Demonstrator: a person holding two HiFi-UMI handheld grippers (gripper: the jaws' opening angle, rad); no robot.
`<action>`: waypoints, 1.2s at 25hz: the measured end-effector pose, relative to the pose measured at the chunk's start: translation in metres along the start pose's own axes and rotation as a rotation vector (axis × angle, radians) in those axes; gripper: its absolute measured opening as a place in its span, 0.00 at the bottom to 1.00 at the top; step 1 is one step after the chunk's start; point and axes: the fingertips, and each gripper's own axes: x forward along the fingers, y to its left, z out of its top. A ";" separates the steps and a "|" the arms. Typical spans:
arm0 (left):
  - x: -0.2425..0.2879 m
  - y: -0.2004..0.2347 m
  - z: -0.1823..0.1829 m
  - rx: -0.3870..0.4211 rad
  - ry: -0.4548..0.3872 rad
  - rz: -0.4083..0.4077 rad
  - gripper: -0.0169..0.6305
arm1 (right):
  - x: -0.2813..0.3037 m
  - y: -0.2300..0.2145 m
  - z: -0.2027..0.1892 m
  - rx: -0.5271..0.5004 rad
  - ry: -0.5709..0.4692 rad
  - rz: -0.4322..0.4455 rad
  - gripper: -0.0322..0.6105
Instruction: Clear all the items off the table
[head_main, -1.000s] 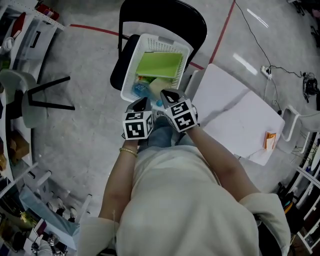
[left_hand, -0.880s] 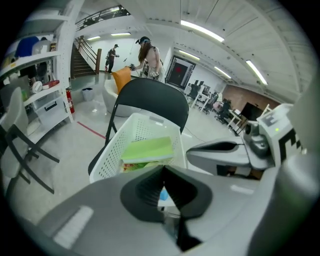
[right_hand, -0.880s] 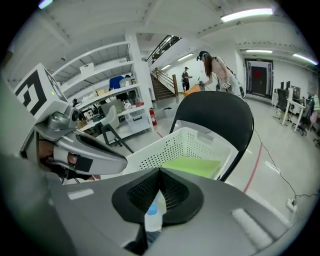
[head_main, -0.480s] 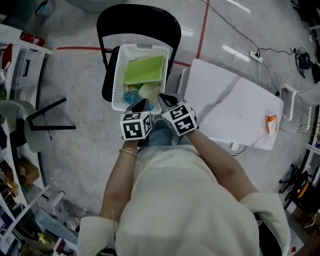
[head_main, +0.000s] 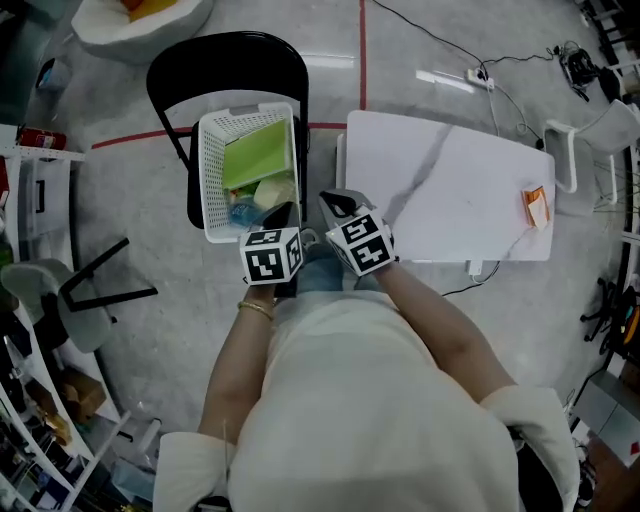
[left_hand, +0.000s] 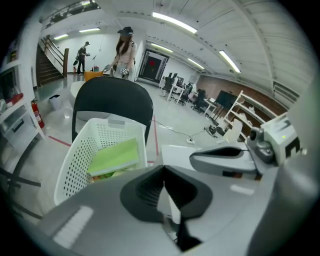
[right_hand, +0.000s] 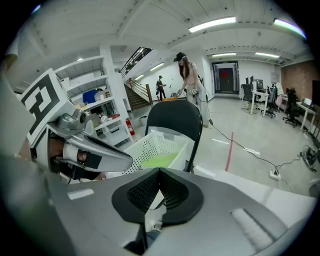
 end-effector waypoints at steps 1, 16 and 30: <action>0.003 -0.006 0.002 0.014 0.004 -0.011 0.04 | -0.005 -0.005 -0.002 0.013 -0.004 -0.013 0.05; 0.042 -0.131 0.008 0.233 0.077 -0.190 0.04 | -0.094 -0.093 -0.055 0.215 -0.049 -0.227 0.05; 0.082 -0.258 -0.010 0.317 0.129 -0.283 0.04 | -0.189 -0.187 -0.126 0.355 -0.064 -0.372 0.05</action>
